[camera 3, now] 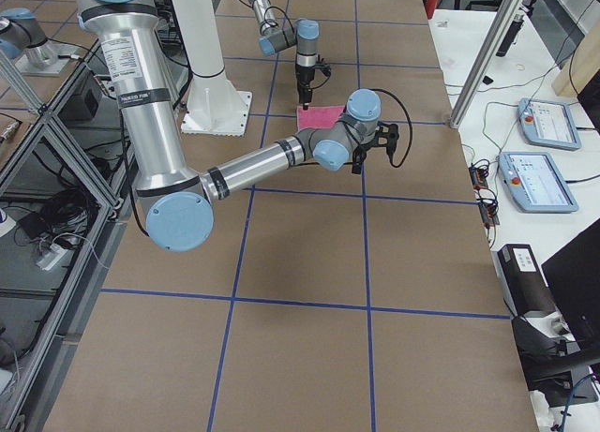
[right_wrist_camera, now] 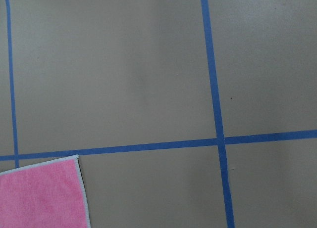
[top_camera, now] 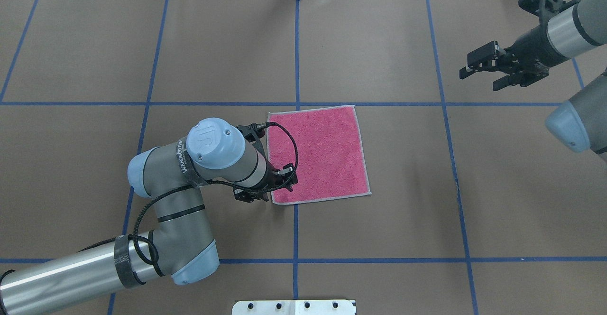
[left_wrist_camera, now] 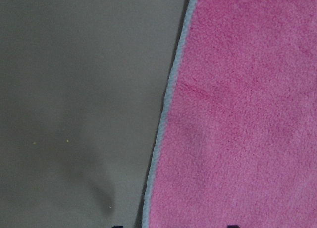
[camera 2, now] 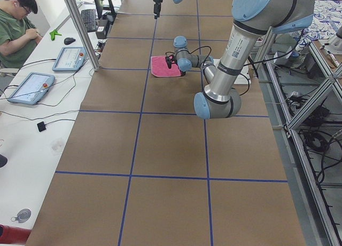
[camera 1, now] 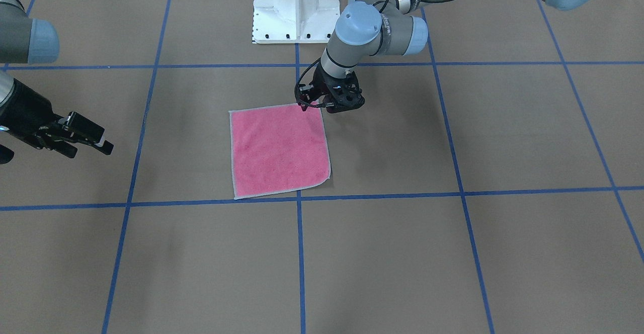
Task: Fold towel twice with both arms
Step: 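Lower the left gripper onto the towel edge and pinch it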
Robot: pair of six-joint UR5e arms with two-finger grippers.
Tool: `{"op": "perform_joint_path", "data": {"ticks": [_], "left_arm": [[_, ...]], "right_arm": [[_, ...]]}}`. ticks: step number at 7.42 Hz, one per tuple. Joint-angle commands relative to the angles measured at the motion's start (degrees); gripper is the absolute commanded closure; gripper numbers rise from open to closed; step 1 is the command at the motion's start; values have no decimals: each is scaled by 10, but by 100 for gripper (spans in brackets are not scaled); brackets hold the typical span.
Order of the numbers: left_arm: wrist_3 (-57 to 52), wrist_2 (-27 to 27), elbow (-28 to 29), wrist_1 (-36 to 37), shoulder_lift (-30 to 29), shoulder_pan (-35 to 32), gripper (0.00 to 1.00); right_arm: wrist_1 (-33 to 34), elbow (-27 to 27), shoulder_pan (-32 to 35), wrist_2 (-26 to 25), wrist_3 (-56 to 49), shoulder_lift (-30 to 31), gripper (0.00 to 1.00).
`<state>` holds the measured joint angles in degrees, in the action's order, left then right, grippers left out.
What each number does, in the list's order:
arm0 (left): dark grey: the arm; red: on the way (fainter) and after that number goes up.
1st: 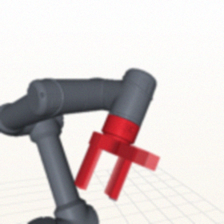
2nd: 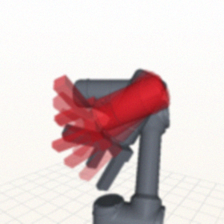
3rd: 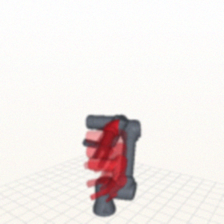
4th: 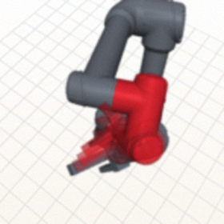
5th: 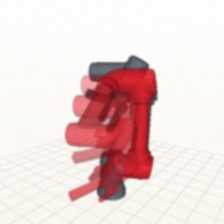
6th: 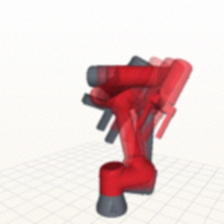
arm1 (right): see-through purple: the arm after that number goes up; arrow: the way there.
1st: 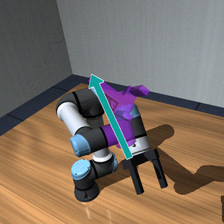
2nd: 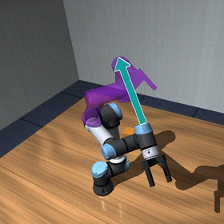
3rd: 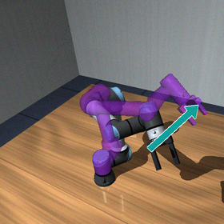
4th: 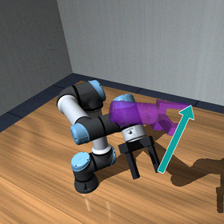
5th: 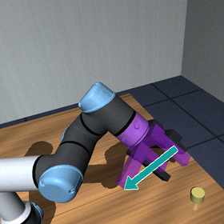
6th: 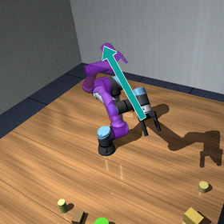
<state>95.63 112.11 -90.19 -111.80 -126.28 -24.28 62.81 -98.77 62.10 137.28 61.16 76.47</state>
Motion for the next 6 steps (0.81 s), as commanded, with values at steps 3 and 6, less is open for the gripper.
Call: {"op": "perform_joint_path", "data": {"ticks": [3, 6], "left_arm": [[0, 0, 0, 0, 0, 8, 40], [0, 0, 1, 0, 1, 12, 43]], "right_arm": [[-1, -4, 0, 0, 1, 0, 1], [0, -2, 0, 0, 1, 0, 1]]}}
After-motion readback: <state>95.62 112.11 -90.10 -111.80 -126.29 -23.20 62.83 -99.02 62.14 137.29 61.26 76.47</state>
